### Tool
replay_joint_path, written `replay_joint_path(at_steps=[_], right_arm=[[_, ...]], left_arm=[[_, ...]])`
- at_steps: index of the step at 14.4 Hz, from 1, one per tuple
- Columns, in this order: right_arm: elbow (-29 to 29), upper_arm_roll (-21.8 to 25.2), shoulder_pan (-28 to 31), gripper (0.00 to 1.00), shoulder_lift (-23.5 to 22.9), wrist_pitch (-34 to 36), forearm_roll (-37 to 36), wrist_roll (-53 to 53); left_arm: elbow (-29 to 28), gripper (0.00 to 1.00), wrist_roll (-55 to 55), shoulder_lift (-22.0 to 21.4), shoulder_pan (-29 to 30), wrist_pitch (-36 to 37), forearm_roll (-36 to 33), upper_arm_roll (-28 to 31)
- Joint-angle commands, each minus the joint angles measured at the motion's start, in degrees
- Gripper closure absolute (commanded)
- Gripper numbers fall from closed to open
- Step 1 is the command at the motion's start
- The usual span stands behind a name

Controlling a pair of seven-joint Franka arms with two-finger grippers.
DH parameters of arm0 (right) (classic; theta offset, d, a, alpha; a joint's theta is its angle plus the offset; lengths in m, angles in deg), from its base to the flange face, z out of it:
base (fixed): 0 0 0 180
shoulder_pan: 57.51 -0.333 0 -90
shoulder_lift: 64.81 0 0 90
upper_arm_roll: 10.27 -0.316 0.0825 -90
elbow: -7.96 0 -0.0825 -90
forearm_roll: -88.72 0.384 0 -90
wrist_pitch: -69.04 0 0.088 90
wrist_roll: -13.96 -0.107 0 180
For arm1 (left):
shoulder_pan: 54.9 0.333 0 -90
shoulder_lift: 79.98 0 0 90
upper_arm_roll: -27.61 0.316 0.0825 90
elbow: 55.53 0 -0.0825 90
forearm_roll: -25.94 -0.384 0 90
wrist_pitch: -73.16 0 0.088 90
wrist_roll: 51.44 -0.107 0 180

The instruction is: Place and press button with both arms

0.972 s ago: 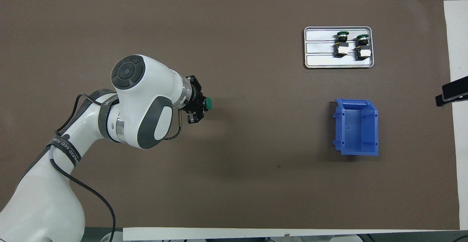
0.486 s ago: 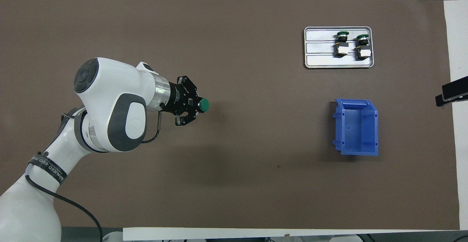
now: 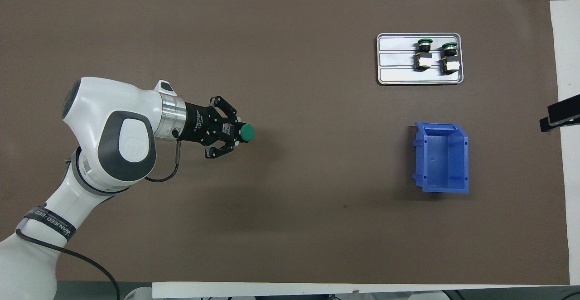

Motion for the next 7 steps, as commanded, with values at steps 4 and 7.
replay_joint_path(at_steps=[4, 7], right_arm=[[-1.2, 0.0, 0.0, 0.00, 1.2, 0.3, 0.1, 0.4], [-1.2, 0.0, 0.0, 0.00, 1.2, 0.2, 0.1, 0.4]], left_arm=[[-4.4, 0.95, -6.4, -0.5, 1.7, -1.8, 13.3, -0.2], [-6.9, 0.94, -10.8, -0.5, 1.6, -4.5, 18.9, -0.3]])
